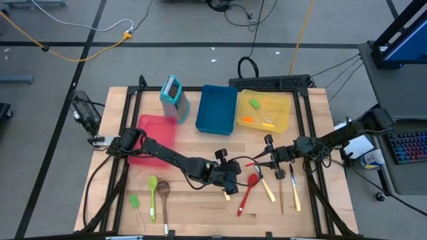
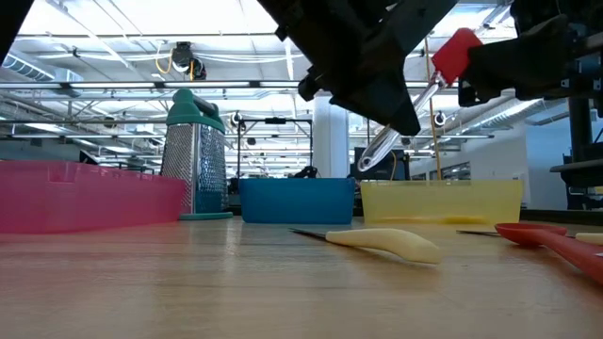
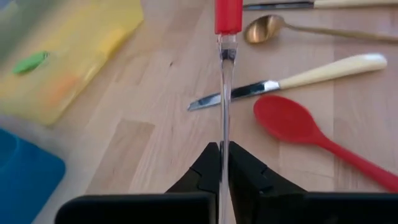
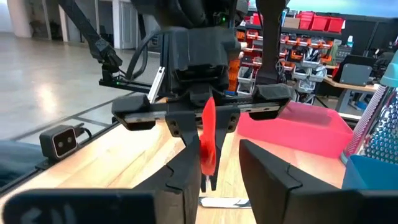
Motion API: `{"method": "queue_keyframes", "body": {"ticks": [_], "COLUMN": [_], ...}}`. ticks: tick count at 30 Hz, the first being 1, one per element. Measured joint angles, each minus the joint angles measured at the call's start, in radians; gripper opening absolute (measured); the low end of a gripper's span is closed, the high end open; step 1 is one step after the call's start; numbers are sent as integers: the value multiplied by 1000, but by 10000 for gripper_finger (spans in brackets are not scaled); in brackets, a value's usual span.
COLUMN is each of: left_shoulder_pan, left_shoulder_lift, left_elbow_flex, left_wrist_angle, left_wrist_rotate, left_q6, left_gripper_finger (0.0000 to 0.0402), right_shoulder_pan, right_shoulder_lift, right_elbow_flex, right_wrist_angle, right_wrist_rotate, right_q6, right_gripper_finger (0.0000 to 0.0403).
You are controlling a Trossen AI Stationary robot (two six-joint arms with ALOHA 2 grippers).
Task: Pick & Place Kitchen Items
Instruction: Put the red spatula into the yellow bin
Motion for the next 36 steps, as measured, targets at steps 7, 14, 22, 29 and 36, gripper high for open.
{"method": "queue_keyframes", "body": {"ticks": [7,14,22,29,36], "left_shoulder_pan": [0,4,22,35,37], "left_shoulder_lift": [0,0,0,0,0], "left_elbow_flex": [0,0,0,-2,-2], "left_wrist_angle": [-22,-19,5,48,47], "left_wrist_rotate": [8,7,34,39,39], "left_q6": [-21,-29,-36,-24,-24], "left_gripper_finger": [19,14,10,10,10], "right_shoulder_pan": [0,0,0,0,0], "right_shoulder_lift": [0,0,0,-2,-2], "right_elbow_flex": [0,0,0,1,2], "right_wrist_angle": [7,7,8,6,-34], "right_wrist_rotate": [0,0,1,1,2], "right_q6": [12,14,18,19,19], "right_gripper_finger": [80,44,8,4,2]}}
